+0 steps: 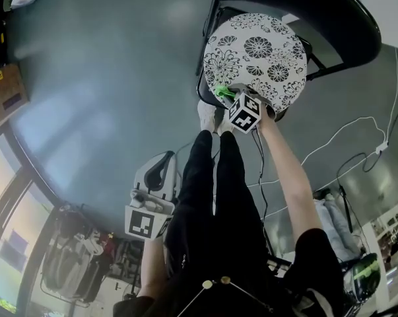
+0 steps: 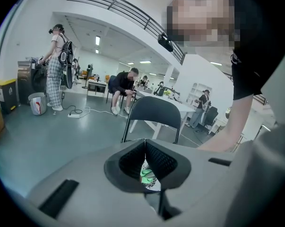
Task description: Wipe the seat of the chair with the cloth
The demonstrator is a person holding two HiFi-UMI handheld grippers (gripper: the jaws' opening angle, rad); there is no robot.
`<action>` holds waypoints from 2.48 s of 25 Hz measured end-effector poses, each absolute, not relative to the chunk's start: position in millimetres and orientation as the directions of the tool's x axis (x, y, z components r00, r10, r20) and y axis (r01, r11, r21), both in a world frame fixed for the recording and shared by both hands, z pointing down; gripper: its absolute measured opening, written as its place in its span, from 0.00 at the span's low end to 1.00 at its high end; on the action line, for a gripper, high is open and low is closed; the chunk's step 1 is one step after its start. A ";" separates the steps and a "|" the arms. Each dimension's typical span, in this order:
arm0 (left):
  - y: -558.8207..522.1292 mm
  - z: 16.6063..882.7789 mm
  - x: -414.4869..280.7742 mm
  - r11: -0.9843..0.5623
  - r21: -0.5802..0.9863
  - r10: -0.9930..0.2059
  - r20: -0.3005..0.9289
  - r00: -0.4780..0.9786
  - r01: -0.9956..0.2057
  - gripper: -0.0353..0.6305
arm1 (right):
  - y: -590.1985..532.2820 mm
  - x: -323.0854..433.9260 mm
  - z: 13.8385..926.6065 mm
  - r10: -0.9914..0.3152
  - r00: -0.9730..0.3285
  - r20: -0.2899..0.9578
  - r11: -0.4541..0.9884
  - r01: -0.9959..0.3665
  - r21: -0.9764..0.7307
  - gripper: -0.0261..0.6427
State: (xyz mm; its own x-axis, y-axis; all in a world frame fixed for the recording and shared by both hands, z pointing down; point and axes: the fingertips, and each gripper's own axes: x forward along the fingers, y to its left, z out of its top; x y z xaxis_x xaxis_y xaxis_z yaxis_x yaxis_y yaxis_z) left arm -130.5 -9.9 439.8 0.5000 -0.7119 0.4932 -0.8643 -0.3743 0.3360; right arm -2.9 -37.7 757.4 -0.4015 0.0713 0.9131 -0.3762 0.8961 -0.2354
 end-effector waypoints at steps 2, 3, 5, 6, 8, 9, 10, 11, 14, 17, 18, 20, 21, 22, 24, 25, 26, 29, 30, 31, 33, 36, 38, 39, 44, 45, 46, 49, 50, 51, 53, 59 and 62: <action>-10.2 439.0 -128.9 -0.378 0.338 -0.712 0.489 0.504 -0.862 0.06 | -32.7 -3.5 757.3 0.078 -0.405 0.911 0.893 -0.378 -0.245 0.17; -10.3 438.3 -128.3 -0.379 0.338 -0.713 0.486 0.505 -0.861 0.06 | -33.1 -3.0 756.7 0.076 -0.406 0.911 0.891 -0.381 -0.245 0.17; -11.7 435.8 -127.7 -0.385 0.339 -0.719 0.473 0.509 -0.859 0.06 | -39.6 -0.7 753.0 0.059 -0.410 0.910 0.891 -0.389 -0.233 0.17; -12.8 434.6 -127.6 -0.387 0.339 -0.722 0.467 0.510 -0.858 0.06 | -45.3 0.7 749.9 0.045 -0.414 0.909 0.891 -0.396 -0.224 0.17; -14.9 434.9 -127.9 -0.392 0.336 -0.720 0.468 0.513 -0.857 0.06 | -61.0 4.5 742.3 0.011 -0.420 0.907 0.890 -0.410 -0.201 0.17; -16.6 435.8 -127.6 -0.395 0.334 -0.719 0.468 0.515 -0.856 0.06 | -70.5 7.4 738.9 -0.007 -0.422 0.907 0.889 -0.418 -0.187 0.17; -19.3 436.8 -126.7 -0.401 0.331 -0.718 0.465 0.518 -0.854 0.06 | -80.6 11.4 736.2 -0.026 -0.422 0.906 0.887 -0.429 -0.174 0.17; -22.7 437.7 -125.4 -0.408 0.328 -0.718 0.460 0.522 -0.852 0.06 | -91.2 16.5 734.4 -0.044 -0.419 0.907 0.883 -0.441 -0.161 0.17; -35.6 440.5 -119.0 -0.434 0.322 -0.715 0.445 0.539 -0.842 0.06 | -123.5 37.5 732.6 -0.093 -0.399 0.912 0.864 -0.487 -0.125 0.17; -50.9 444.1 -109.8 -0.466 0.319 -0.708 0.425 0.564 -0.825 0.06 | -156.5 63.8 732.5 -0.151 -0.364 0.919 0.835 -0.545 -0.079 0.17; -56.2 446.4 -106.4 -0.477 0.319 -0.704 0.420 0.573 -0.819 0.06 | -167.4 72.7 733.1 -0.171 -0.352 0.920 0.821 -0.567 -0.064 0.17; -67.2 453.4 -99.0 -0.493 0.322 -0.695 0.413 0.588 -0.808 0.06 | -189.1 90.7 734.6 -0.212 -0.325 0.922 0.793 -0.608 -0.033 0.17; -72.9 457.2 -95.1 -0.499 0.325 -0.691 0.411 0.595 -0.804 0.06 | -199.9 99.6 734.8 -0.231 -0.310 0.922 0.780 -0.626 -0.015 0.17; -78.8 460.5 -91.1 -0.504 0.328 -0.687 0.409 0.601 -0.799 0.06 | -210.1 108.2 734.6 -0.248 -0.294 0.923 0.767 -0.642 0.002 0.17; -90.2 465.2 -82.9 -0.517 0.339 -0.676 0.402 0.618 -0.786 0.06 | -228.6 123.6 733.8 -0.277 -0.262 0.925 0.746 -0.666 0.035 0.17; -95.5 467.2 -79.3 -0.523 0.344 -0.670 0.399 0.626 -0.780 0.06 | -236.6 130.4 733.7 -0.287 -0.244 0.926 0.739 -0.672 0.052 0.17; -100.1 469.1 -76.0 -0.528 0.348 -0.665 0.398 0.632 -0.774 0.06 | -243.4 136.6 733.9 -0.295 -0.227 0.928 0.736 -0.674 0.069 0.17; -110.0 471.1 -68.4 -0.537 0.355 -0.658 0.390 0.644 -0.765 0.06 | -255.9 147.9 735.4 -0.299 -0.196 0.934 0.735 -0.671 0.095 0.17; -111.9 470.6 -66.7 -0.538 0.357 -0.659 0.386 0.645 -0.763 0.06 | -257.1 148.5 736.2 -0.294 -0.195 0.936 0.739 -0.667 0.093 0.17; -112.9 470.0 -65.5 -0.538 0.359 -0.660 0.383 0.646 -0.762 0.06 | -256.8 148.0 737.1 -0.287 -0.195 0.938 0.744 -0.662 0.090 0.17; -112.5 469.3 -63.7 -0.537 0.361 -0.660 0.384 0.646 -0.763 0.06 | -252.3 145.4 739.9 -0.268 -0.202 0.942 0.751 -0.656 0.073 0.17; -110.5 468.9 -61.7 -0.543 0.355 -0.655 0.388 0.648 -0.761 0.06 | -235.1 138.8 748.7 -0.228 -0.230 0.946 0.744 -0.668 0.017 0.17; -110.8 468.7 -61.5 -0.544 0.353 -0.654 0.389 0.649 -0.761 0.06 | -220.0 132.2 753.0 -0.205 -0.251 0.946 0.745 -0.667 -0.016 0.17; -111.2 469.0 -61.8 -0.542 0.355 -0.654 0.392 0.647 -0.762 0.06 | -211.7 128.0 754.1 -0.194 -0.261 0.946 0.749 -0.662 -0.029 0.17; -114.5 470.0 -61.9 -0.539 0.352 -0.658 0.392 0.643 -0.765 0.06 | -156.2 103.9 757.1 -0.123 -0.305 0.944 0.788 -0.609 -0.094 0.17; -115.6 469.1 -61.6 -0.539 0.351 -0.660 0.389 0.643 -0.766 0.06 | -144.3 100.0 757.4 -0.110 -0.316 0.942 0.785 -0.609 -0.113 0.17; -116.5 468.1 -61.2 -0.539 0.351 -0.662 0.386 0.643 -0.766 0.06 | -132.4 96.6 757.8 -0.097 -0.327 0.940 0.781 -0.610 -0.132 0.17; -118.2 466.3 -59.1 -0.533 0.353 -0.667 0.384 0.639 -0.769 0.06 | -95.3 88.5 760.8 -0.052 -0.340 0.939 0.794 -0.584 -0.167 0.17; -118.6 466.2 -58.3 -0.530 0.356 -0.668 0.385 0.637 -0.770 0.06 | -83.1 86.3 761.7 -0.037 -0.339 0.940 0.807 -0.565 -0.172 0.17; -118.8 466.1 -57.6 -0.528 0.357 -0.669 0.384 0.637 -0.770 0.06 | -71.5 84.0 761.8 -0.021 -0.339 0.941 0.820 -0.545 -0.178 0.17; -118.4 465.7 -56.1 -0.535 0.355 -0.668 0.378 0.641 -0.767 0.06 | -50.7 79.3 759.6 0.009 -0.349 0.937 0.834 -0.514 -0.199 0.17; -119.2 466.1 -50.6 -0.530 0.368 -0.664 0.380 0.644 -0.764 0.06 | -1.8 69.2 754.9 0.101 -0.379 0.920 0.851 -0.446 -0.277 0.17; -120.1 466.9 -48.4 -0.534 0.368 -0.661 0.379 0.647 -0.761 0.06 | 12.1 66.1 754.7 0.134 -0.387 0.912 0.861 -0.410 -0.300 0.17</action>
